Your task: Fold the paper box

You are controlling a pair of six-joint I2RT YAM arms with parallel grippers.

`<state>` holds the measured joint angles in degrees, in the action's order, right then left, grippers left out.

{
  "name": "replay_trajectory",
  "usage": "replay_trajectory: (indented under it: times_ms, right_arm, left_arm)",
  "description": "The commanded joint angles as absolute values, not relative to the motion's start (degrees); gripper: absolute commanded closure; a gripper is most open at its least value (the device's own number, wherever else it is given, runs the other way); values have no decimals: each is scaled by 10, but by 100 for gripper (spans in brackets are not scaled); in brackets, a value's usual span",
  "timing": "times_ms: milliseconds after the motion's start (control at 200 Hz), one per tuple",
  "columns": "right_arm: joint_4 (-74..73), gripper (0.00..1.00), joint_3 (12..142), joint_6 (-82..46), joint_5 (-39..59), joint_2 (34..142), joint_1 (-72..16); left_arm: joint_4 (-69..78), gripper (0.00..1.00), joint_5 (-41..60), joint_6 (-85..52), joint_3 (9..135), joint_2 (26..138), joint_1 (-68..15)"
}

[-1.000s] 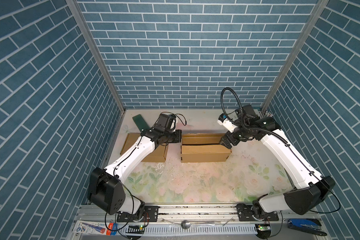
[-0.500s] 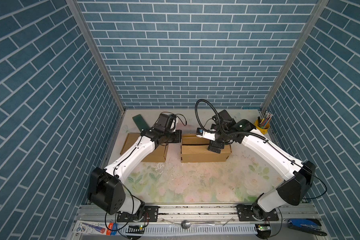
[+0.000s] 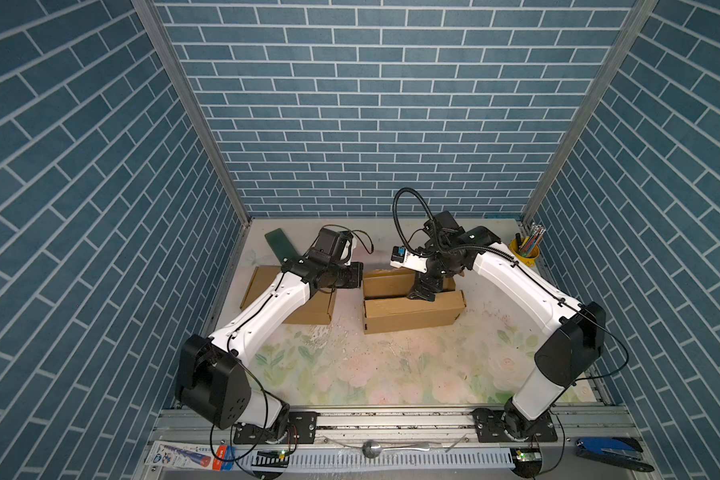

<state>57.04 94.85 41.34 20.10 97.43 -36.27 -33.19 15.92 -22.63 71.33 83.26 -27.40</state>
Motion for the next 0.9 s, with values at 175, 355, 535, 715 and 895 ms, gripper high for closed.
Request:
replay_trajectory:
  times_ms: [175, 355, 535, 715, 895]
  right_arm:
    - [593, 1, 952, 414, 199, 934, -370]
    - [503, 1, 861, 426, 123, 847, -417]
    - [444, 2, 752, 430, 60, 782, -482]
    - [388, 2, 671, 449, 18, 751, -527]
    - [303, 4, 618, 480, -71, 768, -542]
  left_arm:
    - [-352, 100, 164, -217, 718, 848, -278]
    - [-359, 100, 160, -209, 733, 856, -277]
    - [-367, 100, 160, -201, 746, 868, -277]
    - [-380, 100, 163, -189, 765, 882, -277]
    - [-389, 100, 169, -173, 783, 893, -277]
